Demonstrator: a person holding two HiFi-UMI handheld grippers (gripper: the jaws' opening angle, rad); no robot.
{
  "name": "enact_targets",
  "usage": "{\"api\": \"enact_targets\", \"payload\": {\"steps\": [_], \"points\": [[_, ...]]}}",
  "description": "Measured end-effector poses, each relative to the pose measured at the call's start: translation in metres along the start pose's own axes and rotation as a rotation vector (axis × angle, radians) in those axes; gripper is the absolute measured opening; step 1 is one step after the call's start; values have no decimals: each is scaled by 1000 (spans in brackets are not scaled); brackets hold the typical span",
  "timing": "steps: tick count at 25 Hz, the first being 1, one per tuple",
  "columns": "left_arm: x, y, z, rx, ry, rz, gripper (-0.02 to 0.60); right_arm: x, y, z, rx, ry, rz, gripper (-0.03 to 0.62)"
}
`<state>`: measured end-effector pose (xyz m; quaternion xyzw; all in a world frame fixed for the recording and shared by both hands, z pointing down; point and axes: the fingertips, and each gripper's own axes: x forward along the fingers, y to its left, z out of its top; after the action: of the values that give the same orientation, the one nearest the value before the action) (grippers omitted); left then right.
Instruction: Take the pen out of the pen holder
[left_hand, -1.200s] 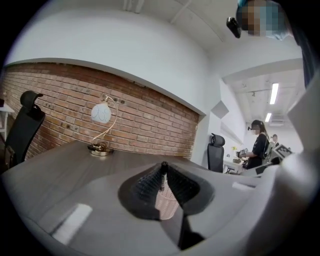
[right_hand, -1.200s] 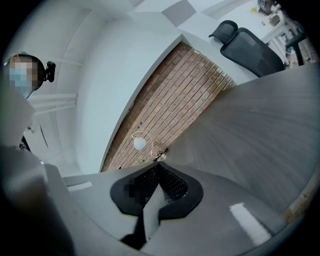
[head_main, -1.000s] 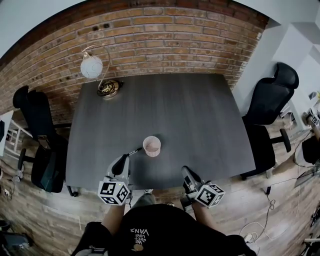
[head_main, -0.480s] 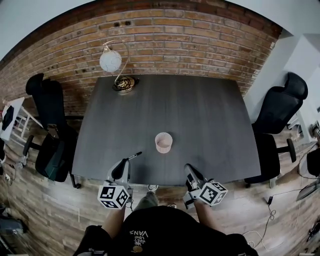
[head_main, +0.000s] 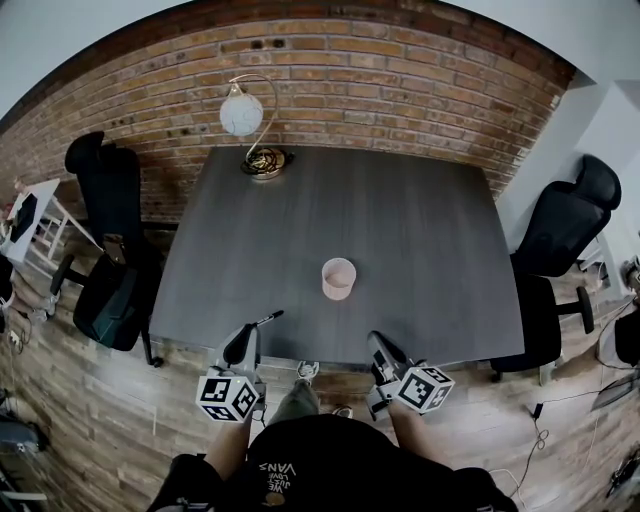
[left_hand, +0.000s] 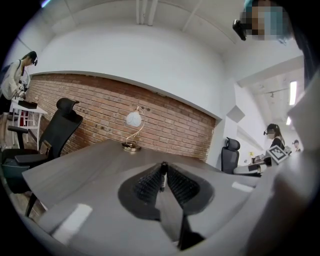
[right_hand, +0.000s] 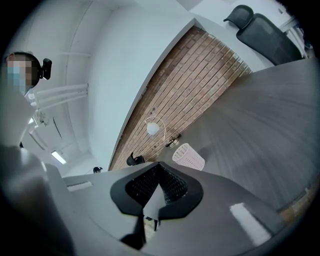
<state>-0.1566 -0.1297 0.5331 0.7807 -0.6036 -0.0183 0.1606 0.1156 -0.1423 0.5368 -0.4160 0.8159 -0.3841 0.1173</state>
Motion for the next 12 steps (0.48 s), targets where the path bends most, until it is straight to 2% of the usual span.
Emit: {"api": "enact_targets", "payload": {"steps": [12], "points": [[-18, -11, -18, -18, 8, -13, 89, -23, -3, -22, -2, 29, -31, 0]]}}
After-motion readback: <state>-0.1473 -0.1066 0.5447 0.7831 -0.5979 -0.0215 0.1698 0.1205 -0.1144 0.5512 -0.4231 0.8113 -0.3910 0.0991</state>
